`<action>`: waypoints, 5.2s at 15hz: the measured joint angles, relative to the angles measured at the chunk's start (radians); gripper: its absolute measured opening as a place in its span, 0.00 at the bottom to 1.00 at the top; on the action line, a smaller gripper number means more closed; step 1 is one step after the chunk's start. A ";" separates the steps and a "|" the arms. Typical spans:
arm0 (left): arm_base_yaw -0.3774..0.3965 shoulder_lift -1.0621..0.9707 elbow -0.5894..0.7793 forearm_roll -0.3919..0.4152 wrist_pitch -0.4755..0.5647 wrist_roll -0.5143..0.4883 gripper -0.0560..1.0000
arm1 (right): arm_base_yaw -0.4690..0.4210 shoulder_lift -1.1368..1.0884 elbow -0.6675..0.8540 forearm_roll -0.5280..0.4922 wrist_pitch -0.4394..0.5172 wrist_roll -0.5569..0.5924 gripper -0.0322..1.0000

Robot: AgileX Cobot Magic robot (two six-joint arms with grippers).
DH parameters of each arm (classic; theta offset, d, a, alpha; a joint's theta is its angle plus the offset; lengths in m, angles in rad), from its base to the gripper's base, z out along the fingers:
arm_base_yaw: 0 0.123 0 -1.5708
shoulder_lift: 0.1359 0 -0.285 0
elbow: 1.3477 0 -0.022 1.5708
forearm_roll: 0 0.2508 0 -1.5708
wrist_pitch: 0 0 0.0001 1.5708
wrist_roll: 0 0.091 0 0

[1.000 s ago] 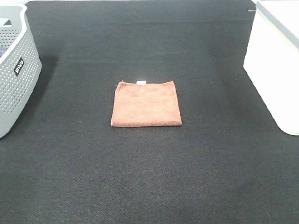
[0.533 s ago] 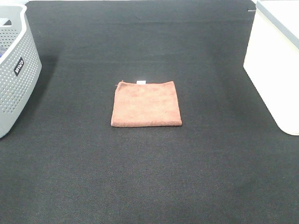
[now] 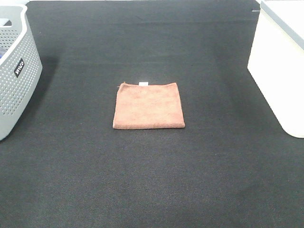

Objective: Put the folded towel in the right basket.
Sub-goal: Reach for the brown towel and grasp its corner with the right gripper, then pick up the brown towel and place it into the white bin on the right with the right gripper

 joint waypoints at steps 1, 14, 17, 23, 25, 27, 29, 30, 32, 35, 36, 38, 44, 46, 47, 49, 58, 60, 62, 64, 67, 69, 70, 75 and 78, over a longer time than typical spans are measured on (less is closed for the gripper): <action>0.000 0.000 0.000 0.000 0.000 0.000 0.88 | 0.000 0.069 -0.025 0.000 -0.077 0.001 0.80; 0.000 0.000 0.000 0.000 0.000 0.000 0.88 | 0.000 1.220 -0.673 0.142 -0.433 -0.082 0.78; 0.000 0.000 0.000 0.000 0.000 0.000 0.88 | 0.000 1.405 -0.835 0.204 -0.413 -0.129 0.77; 0.000 0.000 0.000 0.000 0.000 0.000 0.88 | 0.011 1.728 -1.089 0.260 -0.200 -0.168 0.77; 0.000 0.000 0.000 0.000 0.000 0.000 0.88 | 0.047 1.794 -1.118 0.255 -0.184 -0.169 0.76; 0.000 0.000 0.000 0.000 0.000 0.000 0.88 | 0.089 1.850 -1.128 0.255 -0.182 -0.170 0.76; 0.000 0.000 0.000 0.000 0.000 0.000 0.88 | 0.104 1.928 -1.128 0.281 -0.183 -0.172 0.76; 0.000 0.000 0.000 0.000 0.000 0.000 0.88 | 0.104 1.956 -1.128 0.291 -0.183 -0.175 0.76; 0.000 0.000 0.000 0.000 0.000 0.000 0.88 | 0.103 1.983 -1.128 0.303 -0.184 -0.176 0.76; 0.000 0.000 0.000 0.000 0.000 0.000 0.88 | 0.103 2.066 -1.128 0.391 -0.185 -0.179 0.76; 0.000 0.000 0.000 0.000 0.000 0.000 0.88 | 0.103 2.085 -1.128 0.424 -0.185 -0.189 0.76; 0.000 0.000 0.000 0.000 0.000 0.000 0.88 | 0.103 2.129 -1.128 0.503 -0.168 -0.231 0.76; 0.000 0.000 0.000 0.000 0.000 0.000 0.88 | 0.103 2.222 -1.133 0.690 -0.136 -0.335 0.76; 0.000 0.000 0.000 0.000 0.000 0.000 0.88 | 0.103 2.278 -1.185 0.727 -0.124 -0.351 0.76; 0.000 0.000 0.000 0.000 0.000 0.000 0.88 | 0.103 2.306 -1.214 0.727 -0.119 -0.352 0.76; 0.000 0.000 0.000 0.000 0.000 0.000 0.88 | 0.103 2.359 -1.263 0.732 -0.118 -0.352 0.76; 0.000 0.000 0.000 0.000 0.000 0.000 0.88 | 0.103 2.423 -1.280 0.838 -0.113 -0.377 0.54; 0.000 0.000 0.000 0.000 0.000 0.000 0.88 | 0.103 2.430 -1.278 0.870 -0.114 -0.395 0.33; 0.000 0.000 0.000 0.000 0.000 0.000 0.88 | 0.103 2.434 -1.278 0.881 -0.117 -0.395 0.12; 0.000 0.000 0.000 0.000 0.000 0.000 0.88 | 0.103 2.434 -1.289 0.872 -0.114 -0.395 0.03; 0.000 0.000 0.000 0.000 0.000 0.000 0.88 | 0.103 2.434 -1.404 0.806 -0.025 -0.358 0.03; 0.000 0.000 0.000 0.000 0.000 0.000 0.88 | 0.103 2.434 -1.495 0.747 0.050 -0.308 0.03; 0.000 0.000 0.000 0.000 0.000 0.000 0.88 | 0.104 2.427 -1.541 0.702 0.077 -0.282 0.03; 0.000 0.000 0.000 0.000 0.000 0.000 0.88 | 0.104 2.307 -1.663 0.555 0.143 -0.218 0.03; 0.000 0.000 0.000 0.000 0.000 0.000 0.88 | 0.104 2.191 -1.675 0.466 0.151 -0.176 0.03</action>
